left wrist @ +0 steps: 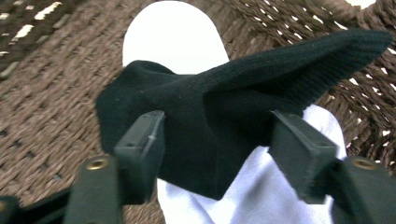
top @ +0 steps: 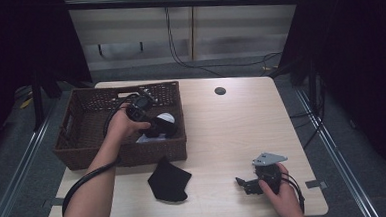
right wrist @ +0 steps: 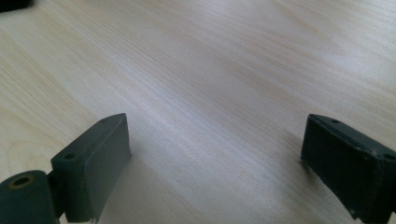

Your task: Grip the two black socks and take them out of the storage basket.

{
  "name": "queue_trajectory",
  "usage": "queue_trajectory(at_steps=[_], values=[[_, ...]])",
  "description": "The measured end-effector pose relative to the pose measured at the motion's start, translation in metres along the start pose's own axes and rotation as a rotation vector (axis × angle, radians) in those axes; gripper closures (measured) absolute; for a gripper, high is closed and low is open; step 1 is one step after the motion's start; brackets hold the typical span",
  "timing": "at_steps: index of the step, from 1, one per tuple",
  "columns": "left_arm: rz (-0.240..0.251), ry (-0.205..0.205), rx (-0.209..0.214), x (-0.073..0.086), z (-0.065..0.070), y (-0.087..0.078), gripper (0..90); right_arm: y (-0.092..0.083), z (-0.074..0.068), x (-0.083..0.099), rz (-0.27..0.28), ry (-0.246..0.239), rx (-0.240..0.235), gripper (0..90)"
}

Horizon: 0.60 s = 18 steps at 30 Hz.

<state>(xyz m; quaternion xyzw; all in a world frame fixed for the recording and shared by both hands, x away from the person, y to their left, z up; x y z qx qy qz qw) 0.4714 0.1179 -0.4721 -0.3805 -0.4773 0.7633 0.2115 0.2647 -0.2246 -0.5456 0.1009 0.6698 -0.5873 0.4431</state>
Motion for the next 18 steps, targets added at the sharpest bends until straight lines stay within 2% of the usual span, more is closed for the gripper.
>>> queue_trajectory(at_steps=[1, 2, 3, 4, 5, 7, 8, 11, 15, 18], values=[[-0.022, -0.004, 0.018, 0.0, 0.001, 0.004, 48.1, 0.0, 0.0, 0.0, 0.0, 0.0, 0.0, 7.4], [-0.022, -0.004, 0.018, 0.0, 0.001, 0.004, 53.5, 0.0, 0.0, 0.0, 0.0, 0.0, 0.0, 7.4], [-0.035, -0.004, 0.035, 0.001, 0.003, 0.006, 60.9, 0.0, 0.0, 0.0, 0.0, 0.0, 0.0, 7.4], [-0.069, 0.005, 0.057, 0.002, 0.006, 0.009, 66.2, 0.0, 0.0, 0.0, 0.0, 0.0, 0.0, 7.4], [-0.091, -0.005, 0.08, 0.002, 0.008, 0.008, 74.8, 0.0, 0.0, 0.0, 0.0, 0.0, 0.0, 7.4], [-0.101, -0.016, 0.092, 0.002, 0.009, 0.008, 88.4, 0.0, 0.0, 0.0, 0.001, -0.003, 0.0, 7.4], [-0.114, -0.024, 0.113, 0.003, 0.012, 0.006, 89.9, 0.0, 0.0, 0.0, -0.003, 0.002, 0.0, 7.4], [-0.14, -0.025, 0.114, 0.004, 0.015, 0.001, 90.0, 0.0, 0.0, 0.0, 0.001, -0.003, 0.0, 7.4], [-0.142, -0.035, 0.107, 0.008, 0.015, -0.017, 90.0, 0.0, 0.0, 0.0, 0.0, 0.0, 0.0, 7.4], [-0.133, -0.034, 0.098, 0.009, 0.015, -0.023, 90.0, 0.0, 0.0, 0.0, 0.0, 0.0, 0.0, 7.4]])
Point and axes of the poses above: each handheld gripper's, and its own axes: y roughly forward along the jaws, x roughly out of its underside, z roughly to its right, the point moved 5 cm from there along y, roughly forward along the jaws, and after that the axes turned 8 degrees about x, right-handed, at the moved point
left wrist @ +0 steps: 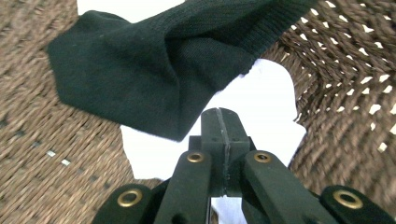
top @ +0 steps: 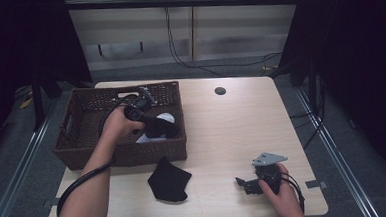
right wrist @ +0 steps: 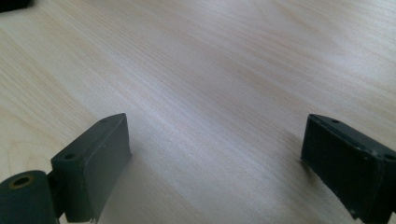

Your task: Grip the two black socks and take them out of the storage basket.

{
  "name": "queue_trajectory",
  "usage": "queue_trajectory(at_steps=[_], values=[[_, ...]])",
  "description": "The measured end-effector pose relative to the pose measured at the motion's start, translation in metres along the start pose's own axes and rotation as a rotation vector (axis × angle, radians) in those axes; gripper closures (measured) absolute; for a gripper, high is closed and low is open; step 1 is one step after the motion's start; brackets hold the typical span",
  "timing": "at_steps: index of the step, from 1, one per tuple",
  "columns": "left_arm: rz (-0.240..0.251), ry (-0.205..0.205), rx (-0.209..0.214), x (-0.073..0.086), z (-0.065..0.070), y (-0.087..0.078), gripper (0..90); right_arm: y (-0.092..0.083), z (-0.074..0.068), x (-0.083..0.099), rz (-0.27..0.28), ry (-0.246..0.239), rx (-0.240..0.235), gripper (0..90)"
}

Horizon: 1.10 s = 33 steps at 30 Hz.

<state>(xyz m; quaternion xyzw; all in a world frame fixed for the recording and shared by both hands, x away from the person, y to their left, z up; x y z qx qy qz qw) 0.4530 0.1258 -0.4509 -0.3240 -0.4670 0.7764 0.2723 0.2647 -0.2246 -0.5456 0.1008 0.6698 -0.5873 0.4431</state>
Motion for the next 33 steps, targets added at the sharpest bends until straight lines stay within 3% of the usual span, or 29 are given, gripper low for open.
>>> queue_trajectory(at_steps=[2, 3, 4, 6, 7, 9, 11, 16, 17, 18, 20, 21, 22, 23, 24, 26, 27, 33], values=[[0.032, 0.022, -0.022, -0.001, 0.0, -0.006, 89.9, 0.0, 0.0, 0.0, 0.0, 0.0, 0.0, 7.4], [0.066, 0.014, -0.04, -0.002, -0.001, -0.007, 84.5, 0.0, 0.0, 0.0, 0.0, 0.0, 0.0, 7.4], [0.11, 0.009, -0.063, -0.005, -0.003, -0.007, 72.4, 0.0, 0.0, 0.0, 0.0, 0.0, 0.0, 7.4], [0.122, -0.015, -0.079, -0.007, -0.005, -0.007, 46.9, 0.0, 0.0, 0.0, -0.004, 0.003, 0.002, 7.2], [0.153, -0.038, -0.083, -0.01, -0.007, -0.005, 40.7, 0.0, 0.0, 0.0, -0.004, 0.003, 0.002, 7.2], [0.163, -0.038, -0.082, -0.013, -0.008, -0.002, 30.8, 0.0, 0.0, 0.0, -0.004, 0.003, 0.002, 7.2], [0.175, -0.028, -0.103, -0.016, -0.011, 0.003, 24.2, 0.0, 0.0, 0.0, -0.002, 0.001, 0.002, 7.2], [0.145, -0.031, -0.146, -0.019, -0.02, 0.02, 21.7, 0.0, 0.0, 0.0, 0.001, -0.003, -0.001, 7.1], [0.145, -0.034, -0.145, -0.02, -0.022, 0.024, 21.9, 0.0, 0.0, 0.0, 0.001, -0.003, -0.002, 7.1], [0.132, -0.043, -0.141, -0.019, -0.024, 0.028, 33.6, 0.001, 0.0, 0.0, 0.001, -0.005, -0.002, 7.1], [0.106, -0.051, -0.138, -0.017, -0.027, 0.033, 45.8, 0.001, 0.0, 0.0, 0.001, -0.005, -0.002, 7.1], [0.106, -0.051, -0.138, -0.017, -0.027, 0.033, 59.6, 0.001, 0.0, 0.0, 0.001, -0.005, -0.002, 7.1], [0.075, -0.064, -0.114, -0.015, -0.028, 0.033, 59.6, 0.001, 0.0, 0.0, 0.001, -0.005, -0.002, 7.1], [0.075, -0.074, -0.11, -0.014, -0.028, 0.033, 76.0, 0.001, 0.0, 0.0, 0.001, -0.005, -0.002, 7.1], [0.07, -0.074, -0.109, -0.013, -0.028, 0.031, 83.2, 0.001, 0.0, 0.0, 0.001, -0.004, -0.002, 7.1], [0.058, -0.089, -0.102, -0.012, -0.027, 0.026, 85.3, 0.001, 0.0, 0.0, 0.001, -0.005, -0.002, 7.1], [0.037, -0.088, -0.095, -0.009, -0.025, 0.021, 86.7, 0.001, 0.0, 0.0, 0.001, -0.003, -0.002, 7.1], [0.016, -0.075, -0.075, -0.005, -0.018, 0.007, 87.4, 0.001, 0.0, 0.0, 0.001, -0.005, -0.002, 7.1]])
Point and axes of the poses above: each handheld gripper's, and its own axes: y roughly forward along the jaws, x roughly out of its underside, z roughly to its right, the point moved 5 cm from there along y, roughly forward along the jaws, and after that the axes turned 8 degrees about x, right-handed, at the moved point
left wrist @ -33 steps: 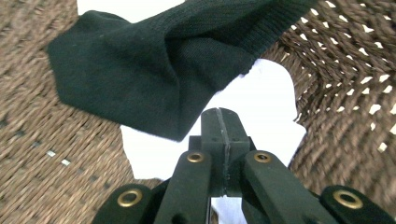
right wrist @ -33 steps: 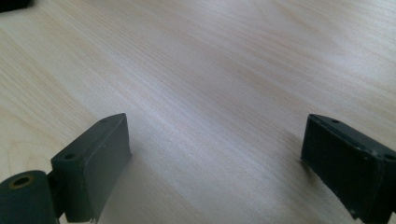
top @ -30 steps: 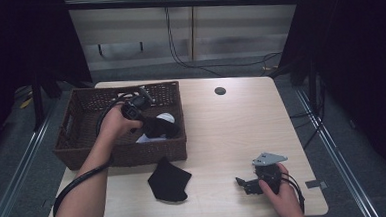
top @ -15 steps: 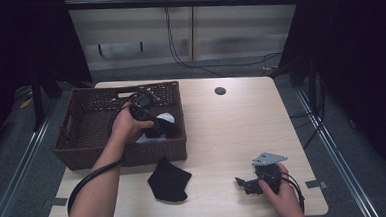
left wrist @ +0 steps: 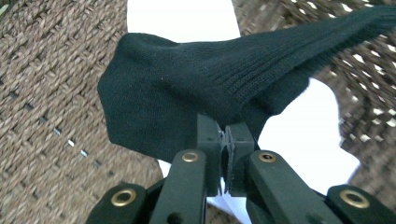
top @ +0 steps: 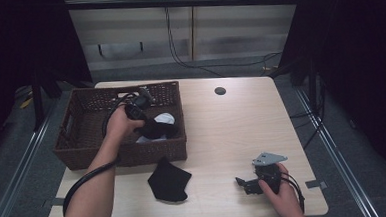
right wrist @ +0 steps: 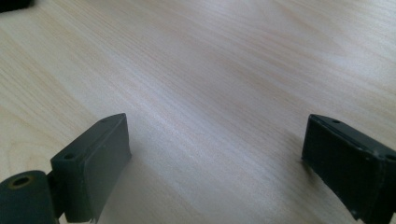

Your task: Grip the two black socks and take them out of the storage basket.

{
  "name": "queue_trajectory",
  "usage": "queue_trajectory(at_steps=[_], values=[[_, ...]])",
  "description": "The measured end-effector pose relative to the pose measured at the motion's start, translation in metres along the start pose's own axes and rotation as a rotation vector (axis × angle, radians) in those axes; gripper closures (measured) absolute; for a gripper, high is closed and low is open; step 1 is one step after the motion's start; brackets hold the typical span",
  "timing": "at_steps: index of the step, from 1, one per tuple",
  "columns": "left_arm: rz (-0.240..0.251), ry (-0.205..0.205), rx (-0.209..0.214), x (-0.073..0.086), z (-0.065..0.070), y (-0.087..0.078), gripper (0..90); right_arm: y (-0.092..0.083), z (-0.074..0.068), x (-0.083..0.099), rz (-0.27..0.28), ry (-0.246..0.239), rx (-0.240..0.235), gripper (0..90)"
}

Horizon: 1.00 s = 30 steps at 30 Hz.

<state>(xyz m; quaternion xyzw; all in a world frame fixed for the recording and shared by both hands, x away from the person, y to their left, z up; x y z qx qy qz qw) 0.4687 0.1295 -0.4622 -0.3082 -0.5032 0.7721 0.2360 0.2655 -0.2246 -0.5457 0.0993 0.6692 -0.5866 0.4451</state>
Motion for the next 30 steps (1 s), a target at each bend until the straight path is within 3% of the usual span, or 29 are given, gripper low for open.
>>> queue_trajectory(at_steps=[5, 12, 30], values=[[-0.014, 0.007, 0.015, 0.005, 0.007, -0.015, 87.4, 0.0, 0.0, 0.0, 0.0, 0.0, 0.0, 7.1], [-0.082, 0.035, 0.018, 0.004, 0.015, -0.043, 87.4, 0.0, 0.0, 0.0, 0.001, -0.001, 0.0, 7.1], [-0.076, 0.1, 0.022, -0.009, 0.049, -0.119, 87.4, 0.0, 0.0, 0.0, -0.001, -0.002, 0.001, 7.1]])
Point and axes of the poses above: each handheld gripper's, and its own axes: y roughly forward along the jaws, x roughly out of its underside, z roughly to its right, the point moved 5 cm from there along y, roughly forward along the jaws, and after that the axes turned 8 degrees about x, right-handed, at the moved point
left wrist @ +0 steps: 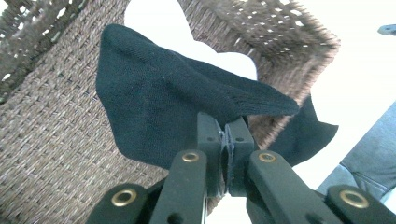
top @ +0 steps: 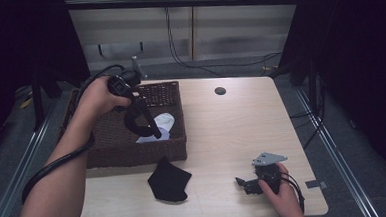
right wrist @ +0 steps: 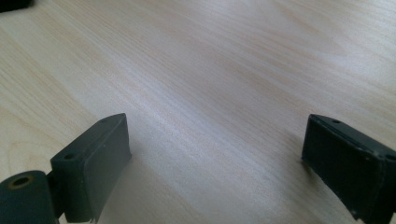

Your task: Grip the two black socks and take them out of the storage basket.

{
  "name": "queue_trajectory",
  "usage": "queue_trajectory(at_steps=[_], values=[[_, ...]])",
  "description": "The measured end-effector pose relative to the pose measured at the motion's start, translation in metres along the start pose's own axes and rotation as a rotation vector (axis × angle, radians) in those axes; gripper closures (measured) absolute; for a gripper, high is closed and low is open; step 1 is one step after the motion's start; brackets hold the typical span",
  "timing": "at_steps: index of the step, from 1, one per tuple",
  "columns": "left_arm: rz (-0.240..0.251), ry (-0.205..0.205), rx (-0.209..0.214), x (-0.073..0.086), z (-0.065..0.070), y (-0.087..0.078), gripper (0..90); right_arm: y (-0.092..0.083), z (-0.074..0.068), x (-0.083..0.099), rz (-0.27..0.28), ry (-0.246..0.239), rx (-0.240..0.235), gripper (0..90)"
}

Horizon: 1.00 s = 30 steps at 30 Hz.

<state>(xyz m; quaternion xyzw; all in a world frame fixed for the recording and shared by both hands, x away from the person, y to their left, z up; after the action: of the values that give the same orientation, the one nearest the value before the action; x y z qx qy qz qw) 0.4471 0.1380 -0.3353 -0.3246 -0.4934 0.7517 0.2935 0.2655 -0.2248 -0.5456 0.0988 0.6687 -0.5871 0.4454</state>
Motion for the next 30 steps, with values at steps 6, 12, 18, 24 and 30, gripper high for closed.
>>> queue_trajectory(at_steps=[6, 12, 18, 24, 30], values=[[0.002, 0.031, -0.003, 0.002, 0.016, -0.026, 87.3, 0.0, 0.0, 0.0, 0.0, 0.0, 0.0, 7.1], [0.0, 0.038, 0.002, 0.009, 0.029, -0.04, 87.3, 0.0, 0.0, 0.0, 0.0, -0.001, 0.0, 7.1], [-0.003, 0.083, 0.006, 0.014, 0.048, -0.048, 87.3, 0.0, 0.0, 0.0, 0.0, -0.001, 0.0, 7.1], [-0.009, 0.149, 0.018, 0.017, 0.075, -0.046, 87.3, 0.0, 0.0, 0.0, 0.0, 0.0, 0.0, 7.1], [-0.005, 0.188, 0.041, 0.021, 0.095, -0.035, 87.3, 0.0, 0.0, 0.0, -0.001, 0.0, 0.0, 7.1]])
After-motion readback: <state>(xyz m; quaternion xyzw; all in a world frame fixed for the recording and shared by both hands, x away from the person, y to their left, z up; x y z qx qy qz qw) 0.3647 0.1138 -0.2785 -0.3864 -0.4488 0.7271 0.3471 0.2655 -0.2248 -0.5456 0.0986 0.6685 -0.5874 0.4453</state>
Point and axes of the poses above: each handheld gripper's, and its own axes: y roughly forward along the jaws, x roughly out of its underside, z roughly to its right, the point moved 5 cm from there along y, roughly forward along the jaws, and after that the axes turned 8 degrees about x, right-handed, at the moved point
